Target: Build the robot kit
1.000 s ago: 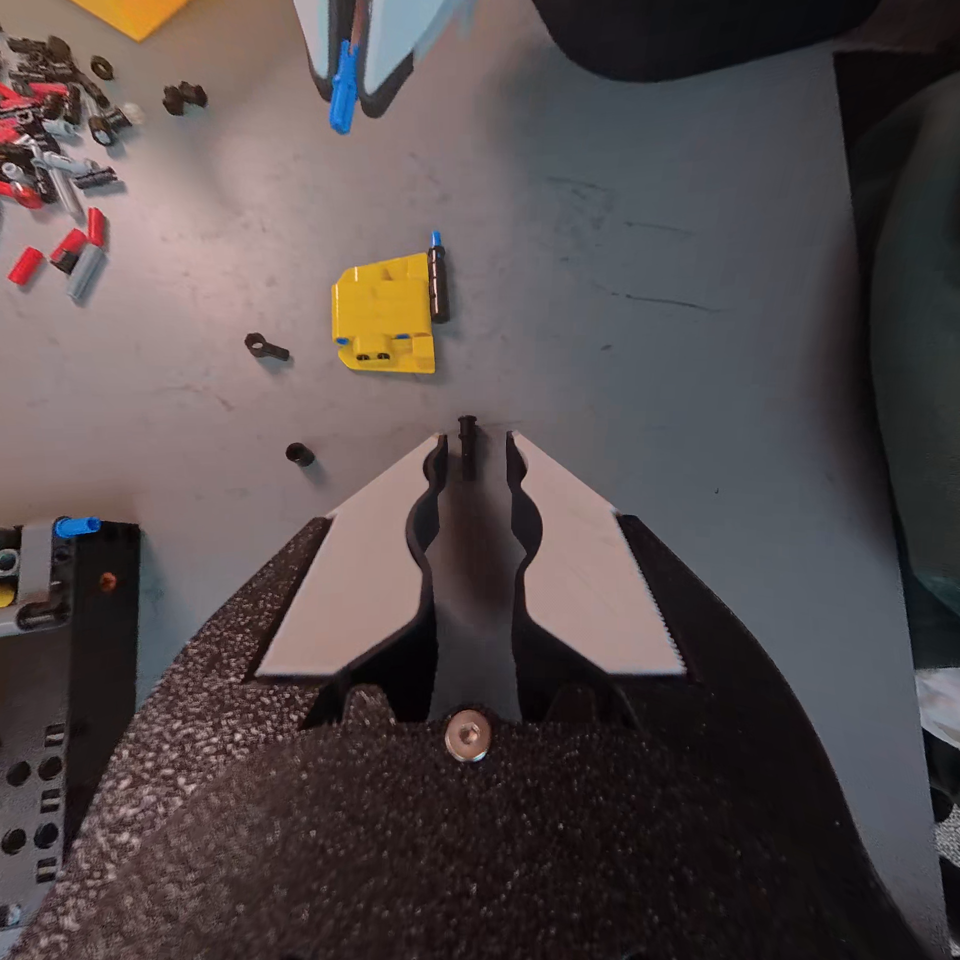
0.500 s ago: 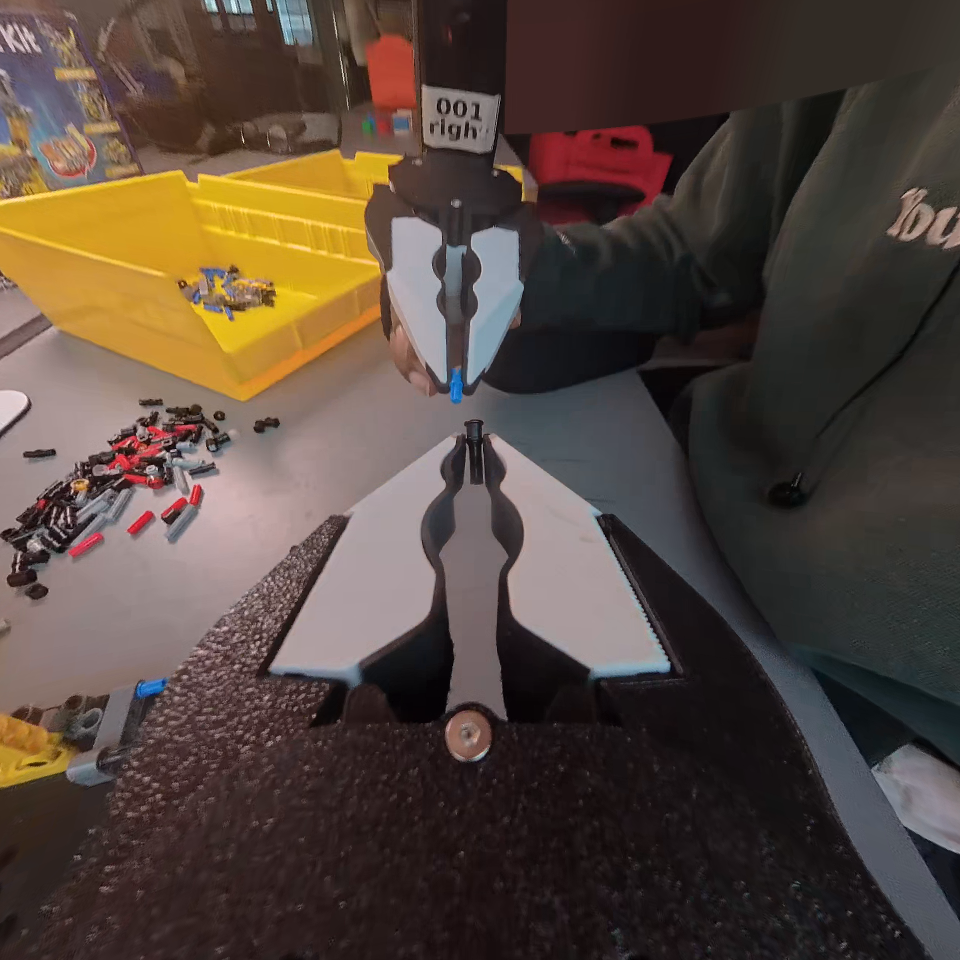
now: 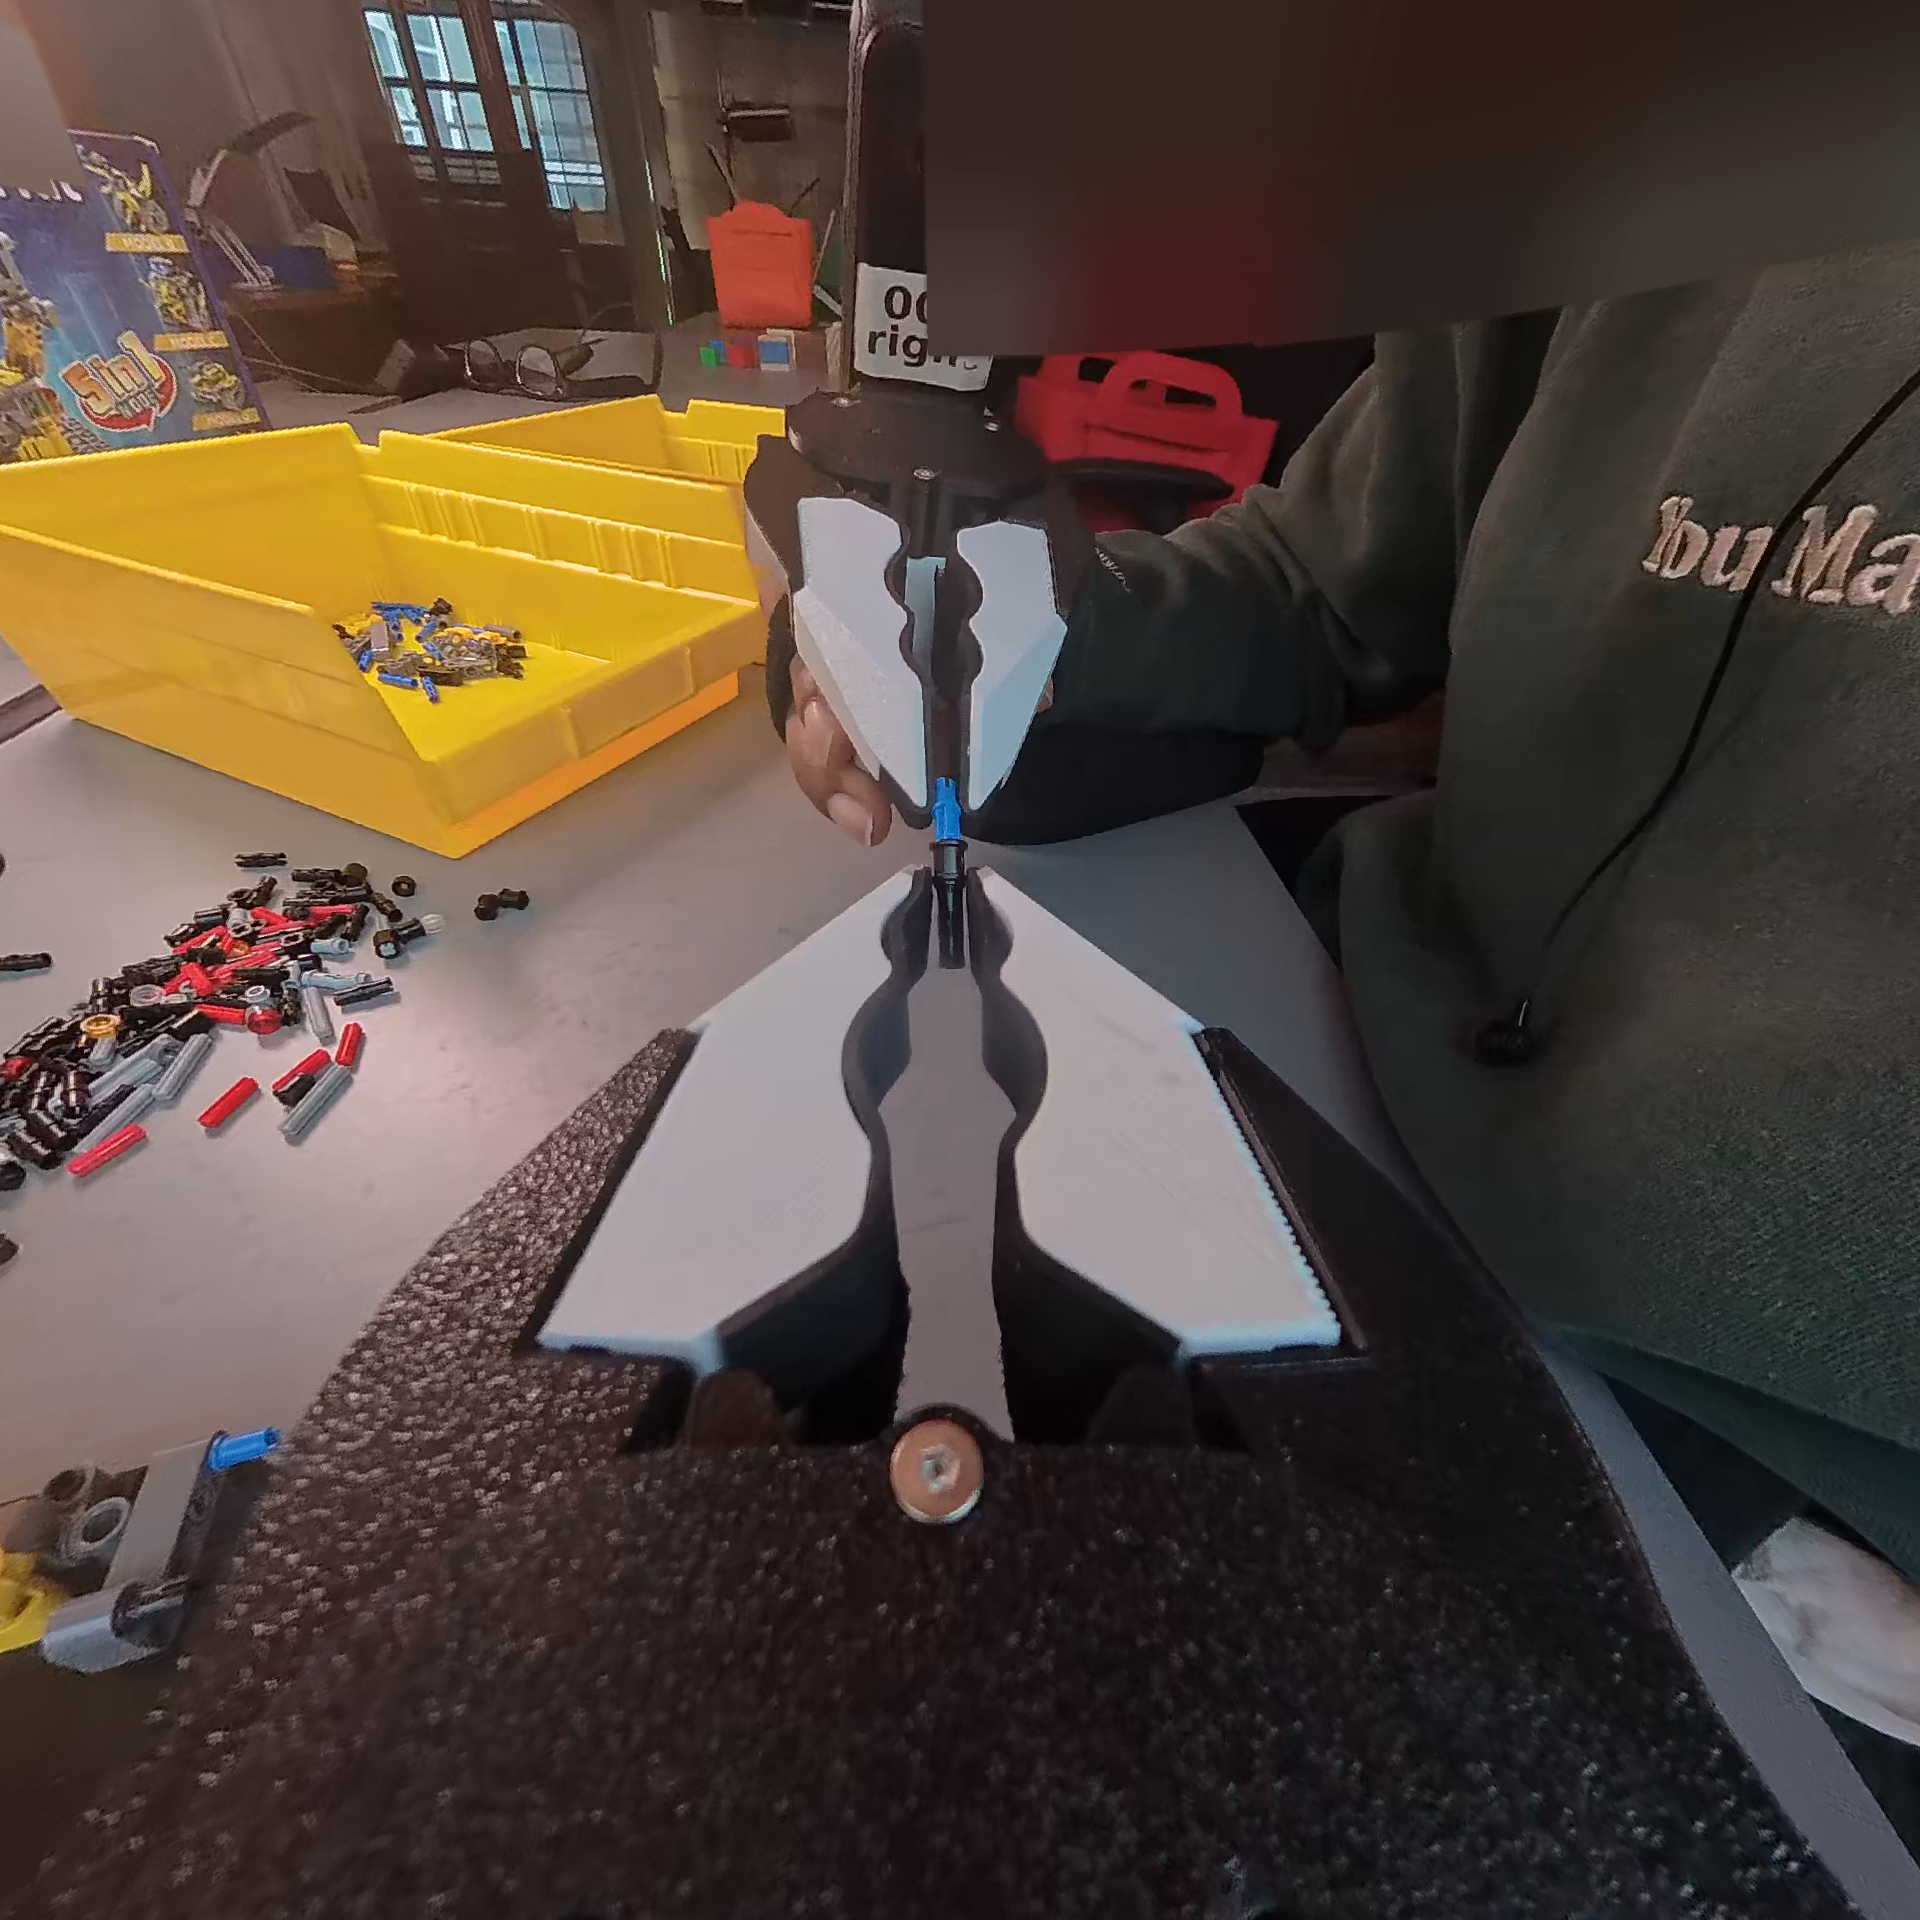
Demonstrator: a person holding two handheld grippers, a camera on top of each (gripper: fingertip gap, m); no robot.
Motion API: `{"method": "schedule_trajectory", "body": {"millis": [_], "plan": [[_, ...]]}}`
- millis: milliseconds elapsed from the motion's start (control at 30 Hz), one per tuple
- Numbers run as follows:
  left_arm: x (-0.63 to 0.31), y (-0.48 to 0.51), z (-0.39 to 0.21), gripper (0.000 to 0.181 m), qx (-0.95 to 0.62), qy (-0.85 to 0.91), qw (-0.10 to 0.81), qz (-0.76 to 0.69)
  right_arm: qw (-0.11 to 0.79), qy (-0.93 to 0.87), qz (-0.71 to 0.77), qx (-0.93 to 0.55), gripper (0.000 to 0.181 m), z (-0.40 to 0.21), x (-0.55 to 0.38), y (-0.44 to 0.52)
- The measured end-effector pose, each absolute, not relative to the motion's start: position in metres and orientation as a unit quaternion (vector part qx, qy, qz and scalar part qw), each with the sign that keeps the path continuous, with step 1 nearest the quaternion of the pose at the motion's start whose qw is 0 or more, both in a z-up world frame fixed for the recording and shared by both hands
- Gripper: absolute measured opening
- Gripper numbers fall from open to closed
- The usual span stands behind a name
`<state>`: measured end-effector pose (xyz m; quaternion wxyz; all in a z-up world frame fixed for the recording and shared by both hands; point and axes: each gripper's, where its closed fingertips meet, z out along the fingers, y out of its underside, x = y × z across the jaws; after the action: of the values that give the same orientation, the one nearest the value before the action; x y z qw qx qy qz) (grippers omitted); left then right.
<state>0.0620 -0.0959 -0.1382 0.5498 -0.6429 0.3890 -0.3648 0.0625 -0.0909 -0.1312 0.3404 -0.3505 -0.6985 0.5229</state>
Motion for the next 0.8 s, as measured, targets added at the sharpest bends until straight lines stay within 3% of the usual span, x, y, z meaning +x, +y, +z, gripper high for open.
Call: {"method": "schedule_trajectory", "body": {"millis": [333, 800], "plan": [[0.066, -0.097, -0.147, 0.005, -0.658, 0.386, 0.517, -0.388, 0.337, -0.718, 0.501, -0.346, 0.004, -0.14, 0.064, -0.092], [0.08, -0.108, -0.154, 0.005, -0.682, 0.343, 0.387, -0.518, 0.322, -0.764, 0.471, -0.302, 0.004, -0.153, 0.074, -0.107]]}}
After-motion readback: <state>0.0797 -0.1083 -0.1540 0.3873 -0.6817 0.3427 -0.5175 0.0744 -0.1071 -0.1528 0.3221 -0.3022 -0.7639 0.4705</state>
